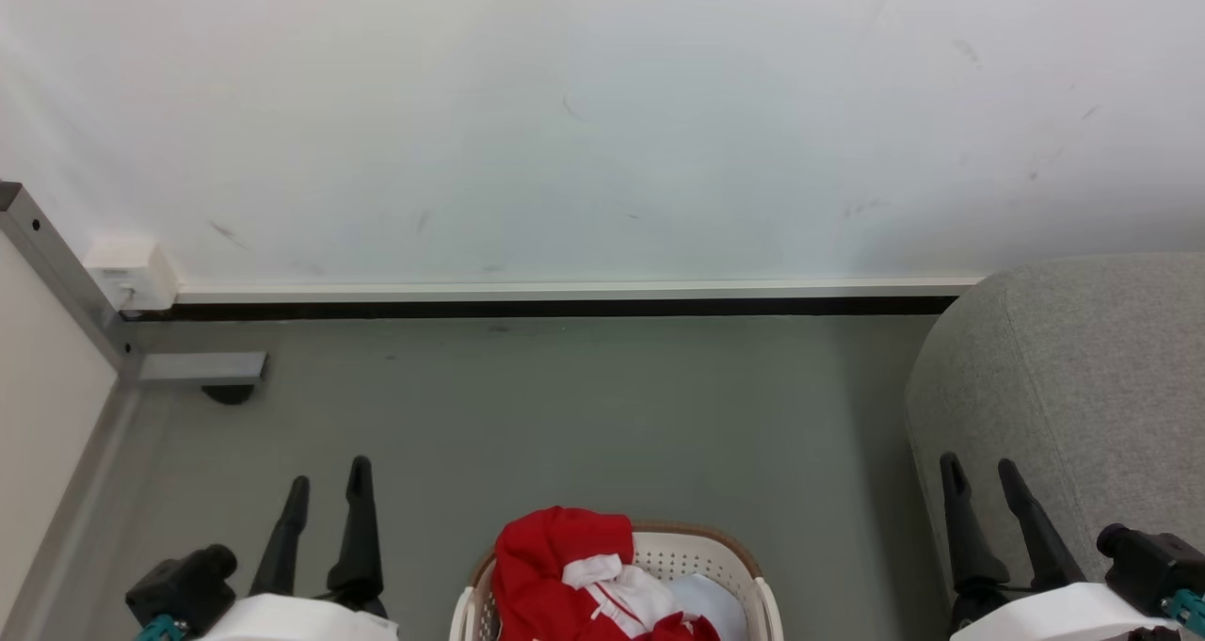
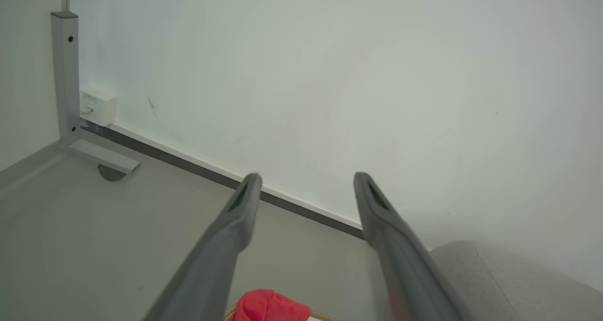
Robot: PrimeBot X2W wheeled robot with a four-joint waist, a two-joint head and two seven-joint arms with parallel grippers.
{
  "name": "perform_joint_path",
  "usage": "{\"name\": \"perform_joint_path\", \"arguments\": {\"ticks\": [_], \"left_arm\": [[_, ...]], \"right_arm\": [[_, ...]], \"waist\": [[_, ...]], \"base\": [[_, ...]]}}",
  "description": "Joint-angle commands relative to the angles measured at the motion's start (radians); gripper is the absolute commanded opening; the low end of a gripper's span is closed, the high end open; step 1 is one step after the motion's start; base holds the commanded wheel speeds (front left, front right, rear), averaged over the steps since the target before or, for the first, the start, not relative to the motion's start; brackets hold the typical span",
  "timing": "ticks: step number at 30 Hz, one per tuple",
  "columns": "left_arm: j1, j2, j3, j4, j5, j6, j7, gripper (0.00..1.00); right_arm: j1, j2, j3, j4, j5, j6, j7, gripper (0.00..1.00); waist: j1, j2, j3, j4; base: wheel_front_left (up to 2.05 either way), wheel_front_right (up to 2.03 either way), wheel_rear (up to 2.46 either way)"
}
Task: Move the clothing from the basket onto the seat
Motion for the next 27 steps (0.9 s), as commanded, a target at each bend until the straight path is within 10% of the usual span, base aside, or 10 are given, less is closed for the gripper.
{"name": "perform_joint_path", "arguments": {"ticks": [1, 27], "left_arm": [[0.004, 0.009, -0.001, -0.011, 0.039, 0.005, -0.012, 1.00], [0.008, 0.011, -0.028, -0.029, 0.255, 0.023, -0.069, 1.00]], "right_arm": [[-0.020, -0.001, 0.003, -0.001, -0.034, -0.001, -0.012, 1.00], [-0.024, -0.011, 0.058, -0.020, -0.204, -0.002, -0.068, 1.00]], "waist": [[0.0000, 0.0000, -0.001, -0.001], [0.0000, 0.0000, 0.006, -0.006]], "base": [[0.00, 0.00, 0.00], [0.00, 0.00, 0.00]]}}
